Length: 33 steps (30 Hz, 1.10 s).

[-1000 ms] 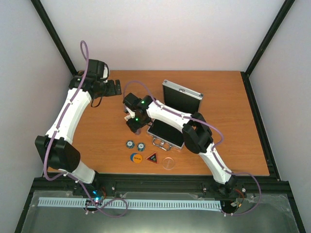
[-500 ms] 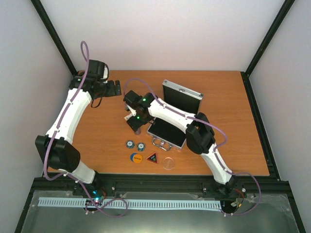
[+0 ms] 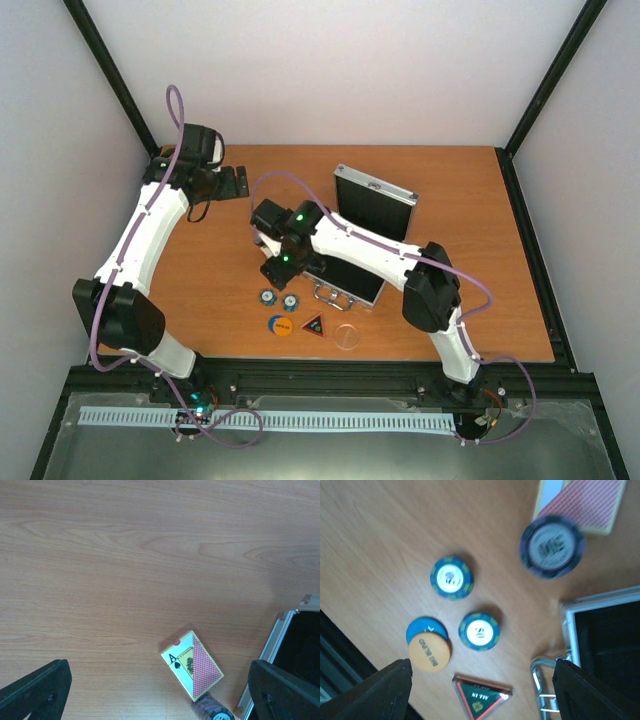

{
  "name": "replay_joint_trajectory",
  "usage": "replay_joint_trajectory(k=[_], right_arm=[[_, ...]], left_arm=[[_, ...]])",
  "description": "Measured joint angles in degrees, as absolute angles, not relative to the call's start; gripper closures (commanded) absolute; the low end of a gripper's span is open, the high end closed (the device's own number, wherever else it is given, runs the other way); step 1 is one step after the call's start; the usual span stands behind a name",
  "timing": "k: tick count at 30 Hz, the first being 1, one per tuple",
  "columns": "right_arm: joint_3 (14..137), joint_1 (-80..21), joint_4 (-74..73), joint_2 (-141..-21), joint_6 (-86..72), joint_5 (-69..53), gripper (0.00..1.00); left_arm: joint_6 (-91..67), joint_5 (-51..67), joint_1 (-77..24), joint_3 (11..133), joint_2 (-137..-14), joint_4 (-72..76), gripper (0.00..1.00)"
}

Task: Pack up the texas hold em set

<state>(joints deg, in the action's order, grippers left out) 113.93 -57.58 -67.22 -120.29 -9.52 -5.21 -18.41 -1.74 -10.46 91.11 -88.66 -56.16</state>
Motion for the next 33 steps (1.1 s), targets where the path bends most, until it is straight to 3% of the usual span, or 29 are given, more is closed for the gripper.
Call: replay_joint_trajectory(k=[11,33], right_arm=[[100.2,-59.8,-63.0,-119.7,-14.0,-7.2,0.24],[100.1,-59.7,-56.9,-123.9,-14.5,-8.0,0.29]], left_arm=[[-18.8,-3.4,-10.5,91.1,-88.7,-56.2,0.0],[-19.3,-3.2,-10.5,89.9,-87.5,-56.0,0.0]])
